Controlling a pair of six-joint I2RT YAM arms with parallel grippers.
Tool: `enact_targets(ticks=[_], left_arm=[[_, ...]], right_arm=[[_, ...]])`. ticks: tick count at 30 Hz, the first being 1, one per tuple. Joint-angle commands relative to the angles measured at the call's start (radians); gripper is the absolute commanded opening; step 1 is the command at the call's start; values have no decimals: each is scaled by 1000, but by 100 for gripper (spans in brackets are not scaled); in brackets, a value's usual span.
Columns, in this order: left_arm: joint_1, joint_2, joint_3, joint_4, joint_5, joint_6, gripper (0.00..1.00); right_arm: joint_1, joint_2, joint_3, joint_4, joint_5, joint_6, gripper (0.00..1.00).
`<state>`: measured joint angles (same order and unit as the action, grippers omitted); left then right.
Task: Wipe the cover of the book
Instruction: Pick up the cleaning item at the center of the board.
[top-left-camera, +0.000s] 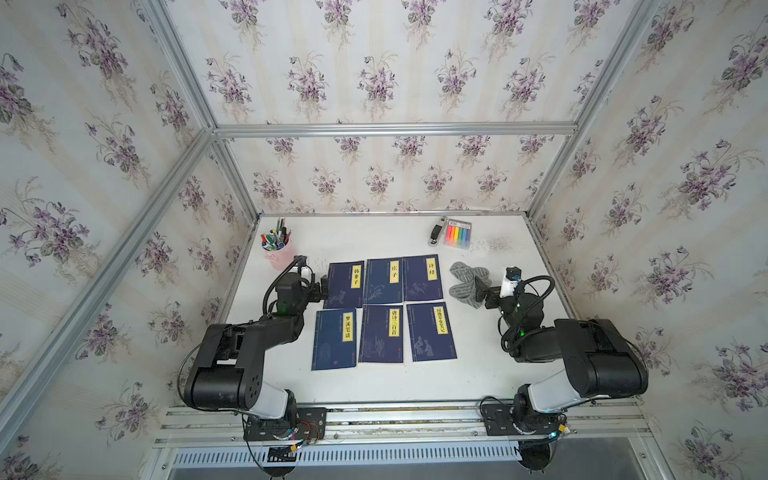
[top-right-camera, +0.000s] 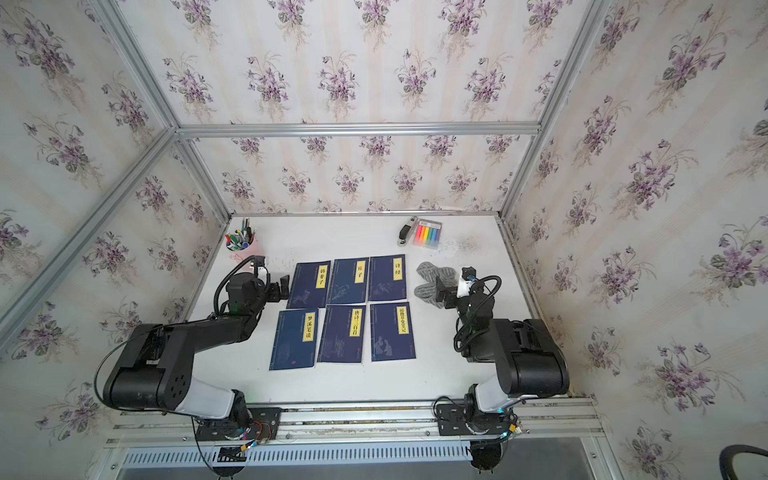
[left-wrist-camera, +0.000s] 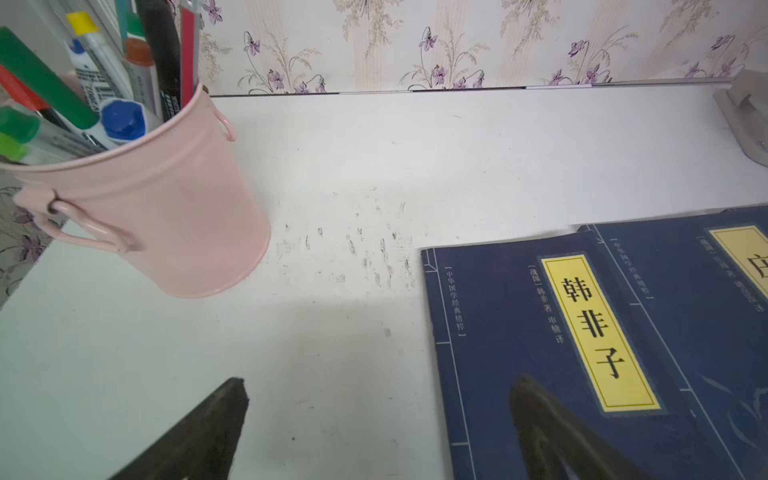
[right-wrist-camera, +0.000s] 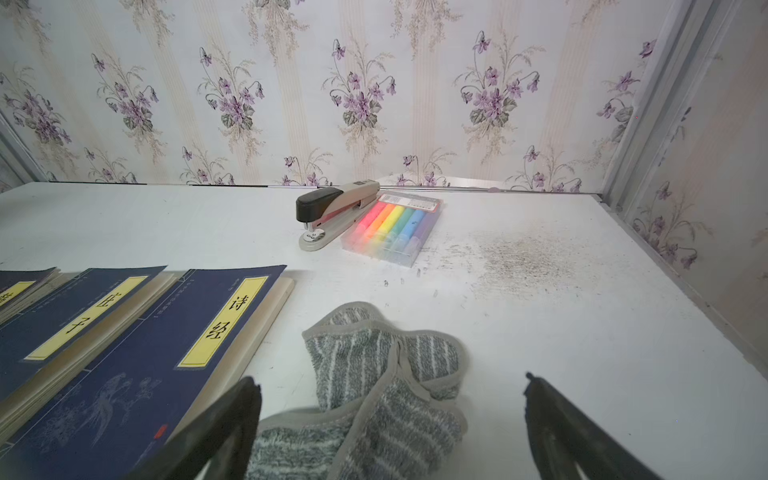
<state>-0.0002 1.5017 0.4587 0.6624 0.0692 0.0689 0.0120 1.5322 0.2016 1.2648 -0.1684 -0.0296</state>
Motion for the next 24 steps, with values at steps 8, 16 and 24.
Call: enact_targets(ticks=[8,16,24], left_arm=[[0,3,11,9,-3,-1,100],[2,2,10,8,3,-3,100],[5,0,10,6,7,-2,100]], right_arm=[[-1,-5,5,19,-3,-5,100],[-1,-3,9,15,-4,-5,100],[-1,-4,5,21,11,-1,100]])
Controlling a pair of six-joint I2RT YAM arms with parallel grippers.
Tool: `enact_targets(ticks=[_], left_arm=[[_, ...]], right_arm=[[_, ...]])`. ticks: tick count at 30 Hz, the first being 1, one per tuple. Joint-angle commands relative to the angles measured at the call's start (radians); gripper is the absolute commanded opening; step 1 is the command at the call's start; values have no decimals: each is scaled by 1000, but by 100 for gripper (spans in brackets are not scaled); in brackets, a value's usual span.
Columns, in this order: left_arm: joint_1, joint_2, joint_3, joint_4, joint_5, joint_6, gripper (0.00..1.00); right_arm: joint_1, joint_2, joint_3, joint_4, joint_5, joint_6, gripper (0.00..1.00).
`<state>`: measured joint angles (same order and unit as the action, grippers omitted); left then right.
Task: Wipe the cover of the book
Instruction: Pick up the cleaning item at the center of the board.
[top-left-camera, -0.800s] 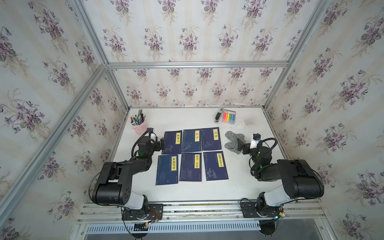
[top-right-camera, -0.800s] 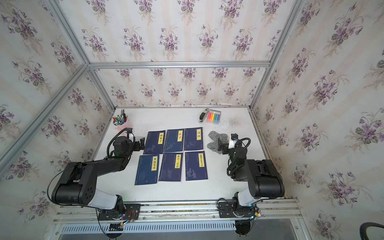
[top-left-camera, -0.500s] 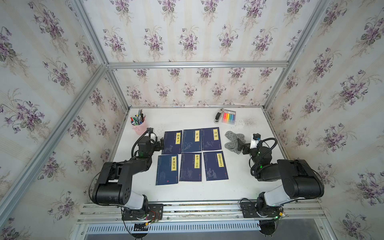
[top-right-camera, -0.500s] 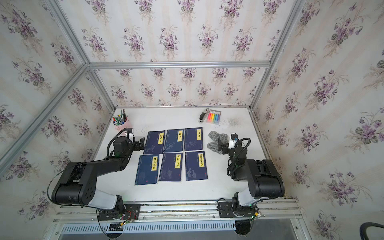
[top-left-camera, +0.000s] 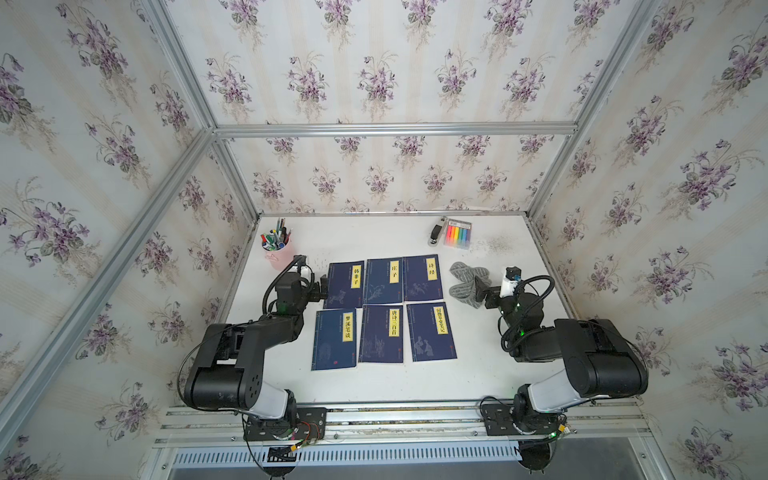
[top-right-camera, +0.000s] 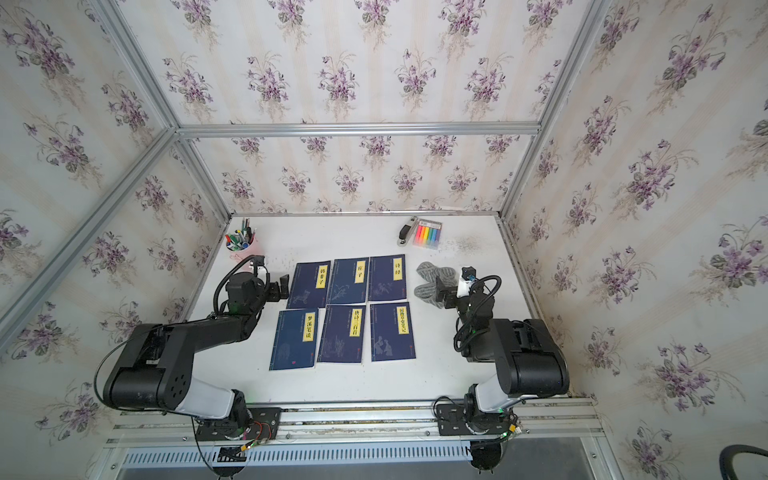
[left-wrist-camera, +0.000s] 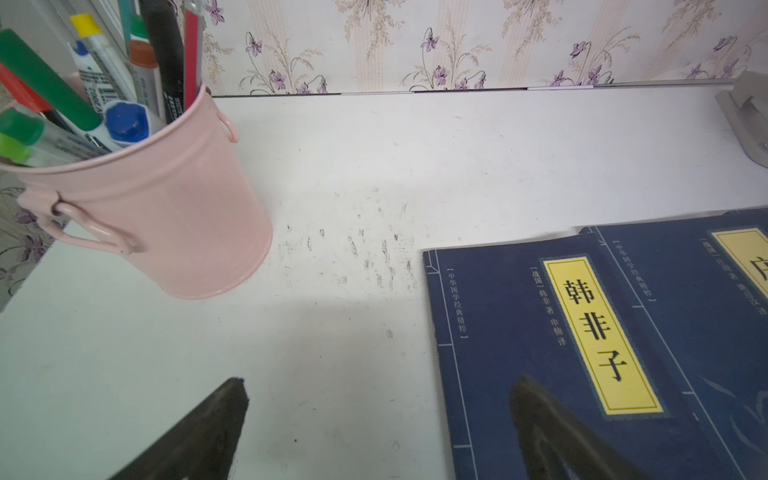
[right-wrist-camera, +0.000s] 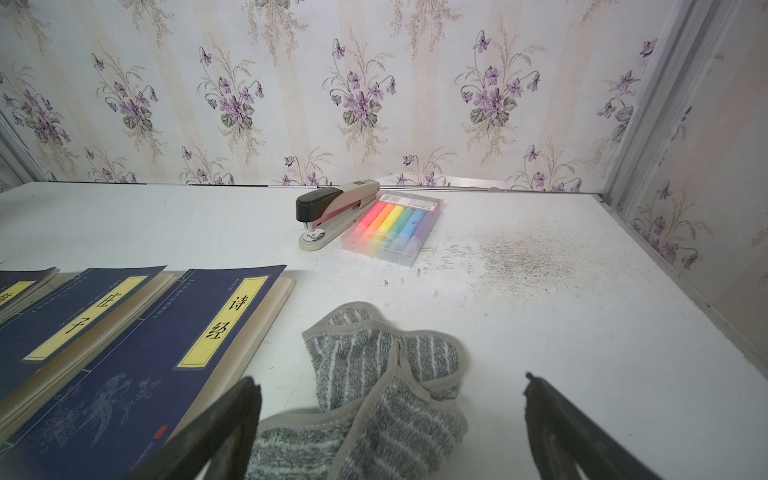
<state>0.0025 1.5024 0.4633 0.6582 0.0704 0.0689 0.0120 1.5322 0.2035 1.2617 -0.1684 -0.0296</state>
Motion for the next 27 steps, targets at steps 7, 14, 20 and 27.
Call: enact_targets(ticks=[7,14,20,27], left_arm=[[2,-18,33,-48,-7,-4,100],[1,-81,106,-241,-41,-27,100],[-40,-122,176,-371,-51,-2,100],[-53,-216,206,-473,-31,-37,100]], right_arm=[[-1,-54,40,-83,88,29,99],[-1,-146,134,-340,130,67,98],[-1,-181,294,-659,139,112,94],[5,-99,527,-1077,156,162,91]])
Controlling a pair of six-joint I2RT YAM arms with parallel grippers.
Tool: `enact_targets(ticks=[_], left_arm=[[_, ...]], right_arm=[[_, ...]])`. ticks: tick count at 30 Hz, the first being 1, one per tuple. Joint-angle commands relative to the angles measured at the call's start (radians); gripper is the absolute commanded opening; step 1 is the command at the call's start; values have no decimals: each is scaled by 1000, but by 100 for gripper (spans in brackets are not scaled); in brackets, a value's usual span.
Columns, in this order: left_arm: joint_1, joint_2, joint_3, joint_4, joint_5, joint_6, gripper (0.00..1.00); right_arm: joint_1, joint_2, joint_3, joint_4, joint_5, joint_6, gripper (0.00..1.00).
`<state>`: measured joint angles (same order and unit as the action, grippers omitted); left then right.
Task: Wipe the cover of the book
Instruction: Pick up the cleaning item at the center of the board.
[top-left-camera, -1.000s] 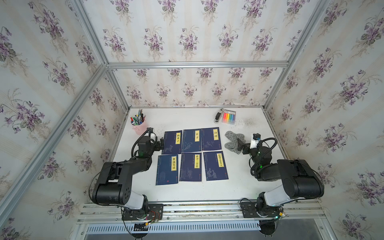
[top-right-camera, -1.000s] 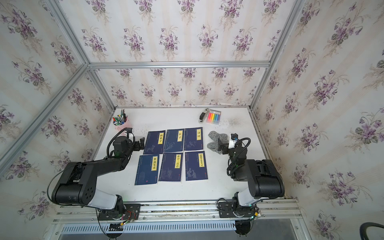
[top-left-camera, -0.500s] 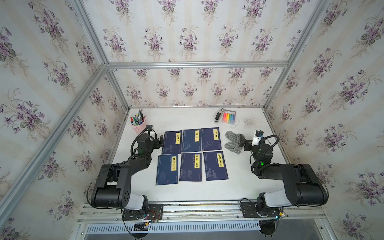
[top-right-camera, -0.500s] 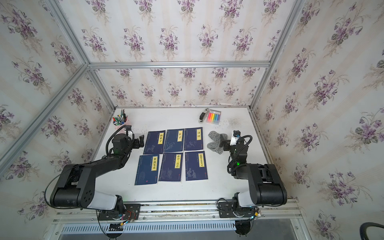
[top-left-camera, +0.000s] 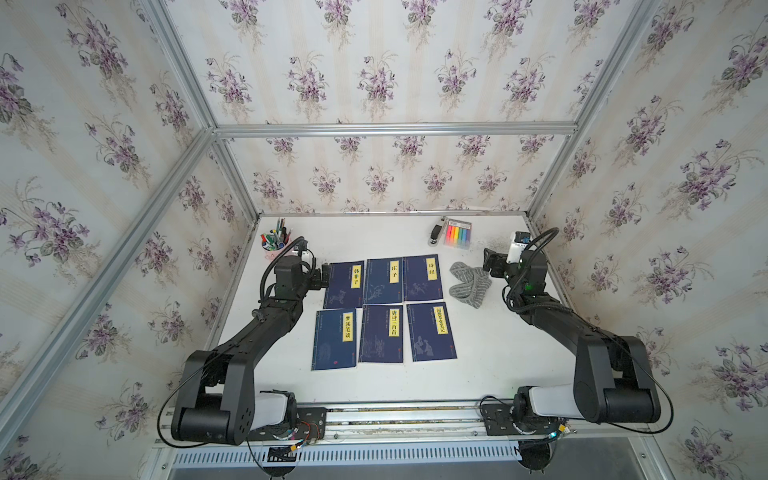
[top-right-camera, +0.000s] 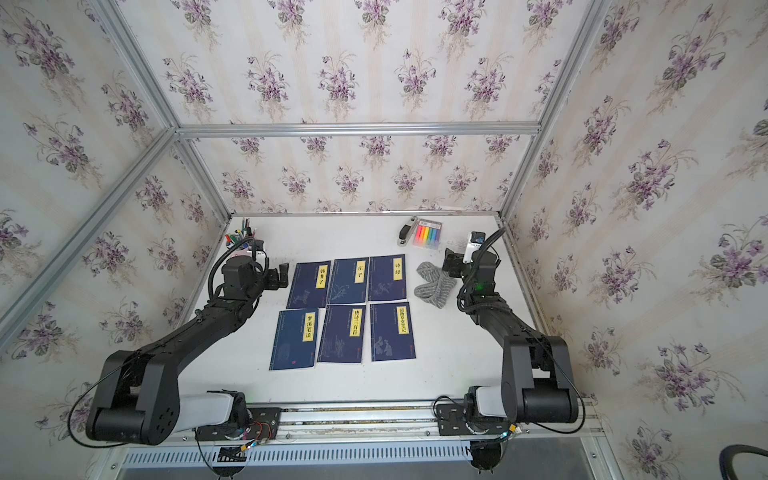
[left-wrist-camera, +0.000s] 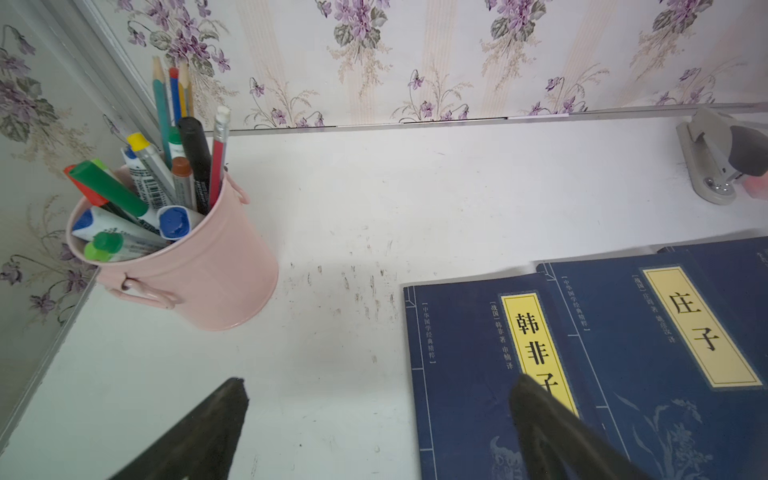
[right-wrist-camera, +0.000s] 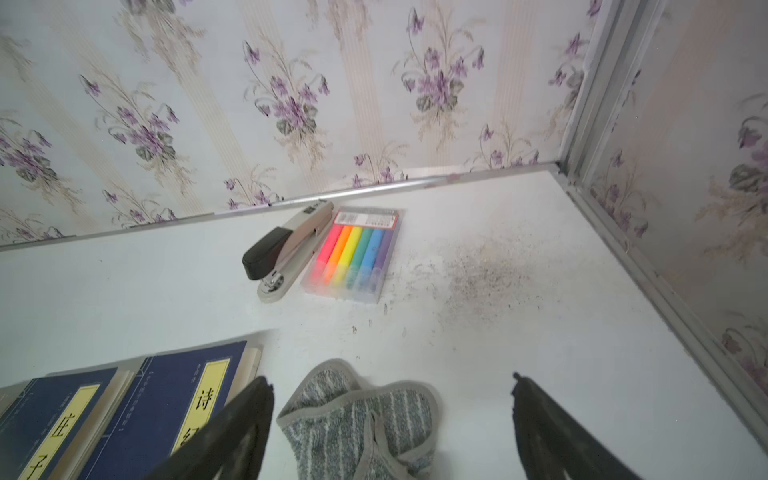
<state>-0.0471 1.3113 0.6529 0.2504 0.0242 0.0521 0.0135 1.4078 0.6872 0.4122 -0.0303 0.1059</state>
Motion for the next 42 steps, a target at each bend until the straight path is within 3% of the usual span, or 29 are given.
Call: enact_targets(ticks=[1,14,42], left_arm=[[-5,-37,29,-96,23,-29,100],[-75,-101,133,-364,-1,-86,100],[-97,-22,186,-444,-14,-86,100]], right_arm=[[8,40,62,-263,20,30,91],[100,175,195,-457,29,82,87],[164,411,329,-700,74,91,79]])
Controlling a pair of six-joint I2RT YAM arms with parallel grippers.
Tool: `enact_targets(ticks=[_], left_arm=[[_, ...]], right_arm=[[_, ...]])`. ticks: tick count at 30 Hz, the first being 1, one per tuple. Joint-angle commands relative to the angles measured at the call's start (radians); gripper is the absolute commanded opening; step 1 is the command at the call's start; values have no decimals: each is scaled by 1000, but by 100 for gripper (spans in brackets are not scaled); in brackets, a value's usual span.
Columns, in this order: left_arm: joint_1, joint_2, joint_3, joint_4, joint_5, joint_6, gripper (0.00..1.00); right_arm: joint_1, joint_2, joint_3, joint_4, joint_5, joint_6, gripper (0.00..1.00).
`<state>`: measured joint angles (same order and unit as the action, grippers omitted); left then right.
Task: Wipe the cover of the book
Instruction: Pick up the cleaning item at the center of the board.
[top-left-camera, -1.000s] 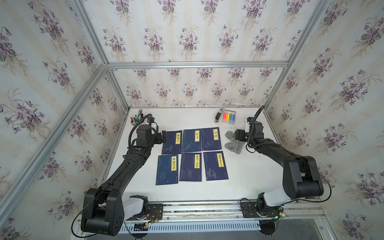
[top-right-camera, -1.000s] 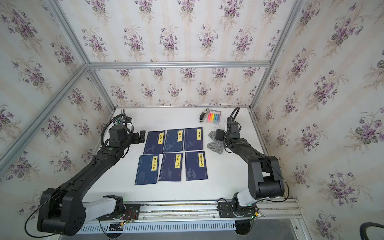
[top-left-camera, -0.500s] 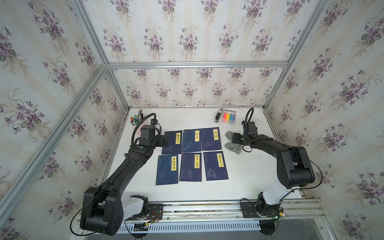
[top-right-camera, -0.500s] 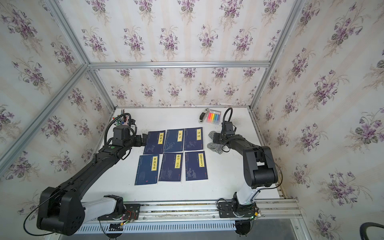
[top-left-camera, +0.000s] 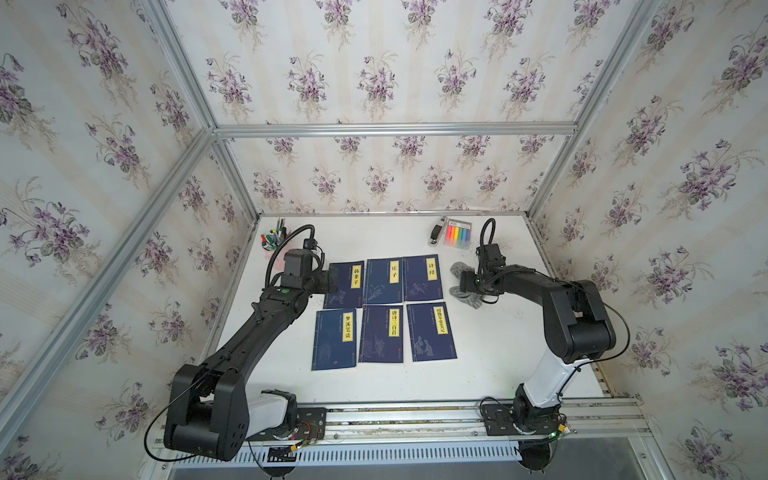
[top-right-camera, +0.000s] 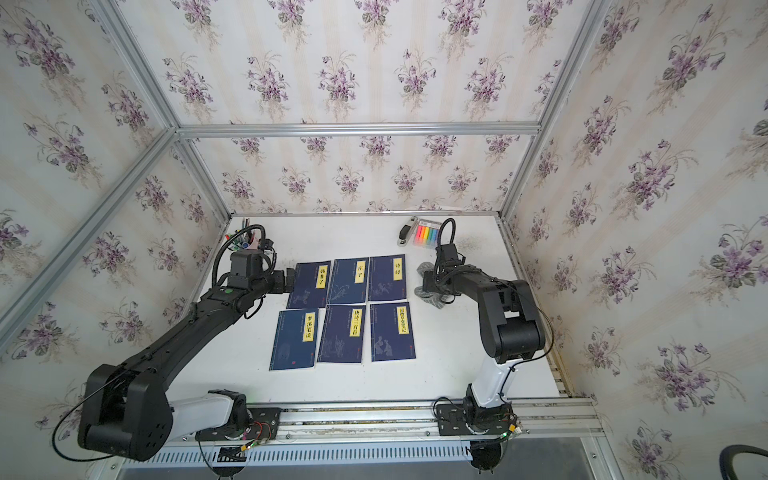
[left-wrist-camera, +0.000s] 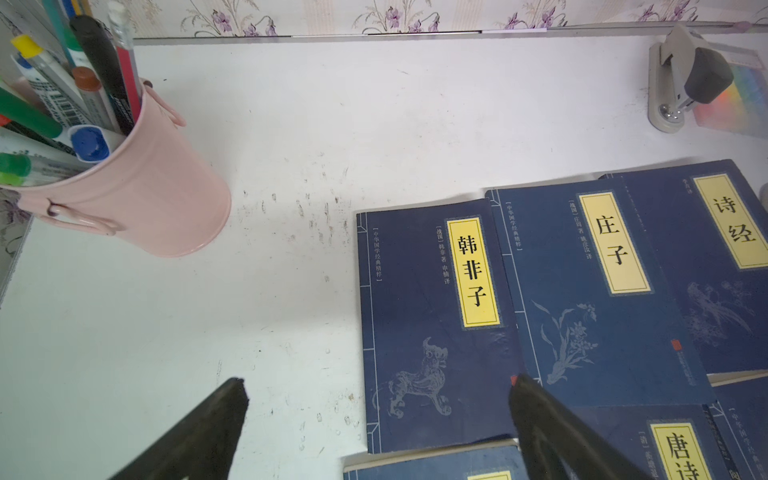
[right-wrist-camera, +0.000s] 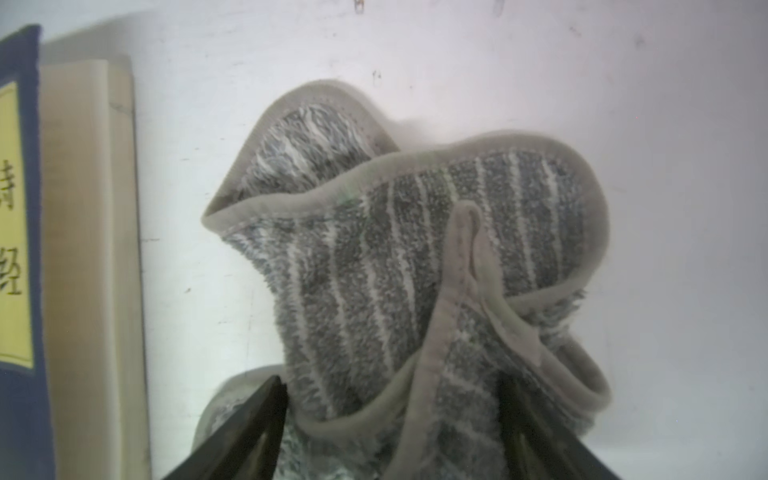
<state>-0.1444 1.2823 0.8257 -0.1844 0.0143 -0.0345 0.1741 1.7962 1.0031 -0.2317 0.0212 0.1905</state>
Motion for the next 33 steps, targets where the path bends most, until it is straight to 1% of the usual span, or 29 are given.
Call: enact_targets(ticks=[1,5,10,16,23,29,33], left_arm=[[0,13,17,-13,-4,0,100],[0,25,23,-18,-3,0,100],[0,34,29,-28,-6,-5,100],[0,67,55,-63,-19,-15,100],[0,150,105,-113,0,-27,100],[6,246,151,-136,45,-43,100],[20,302,184,-147,64,-47,100]], right_arm=[[5,30,18,-62,24,4,77],[7,49,22,-67,29,1,67],[9,61,14,-64,25,-1,39],[10,51,8,-44,10,-12,0],[68,-71,-1,22,-24,-63,0],[123,-167,61,15,-24,-84,0],[164,-203,104,-1,-45,-98,0]])
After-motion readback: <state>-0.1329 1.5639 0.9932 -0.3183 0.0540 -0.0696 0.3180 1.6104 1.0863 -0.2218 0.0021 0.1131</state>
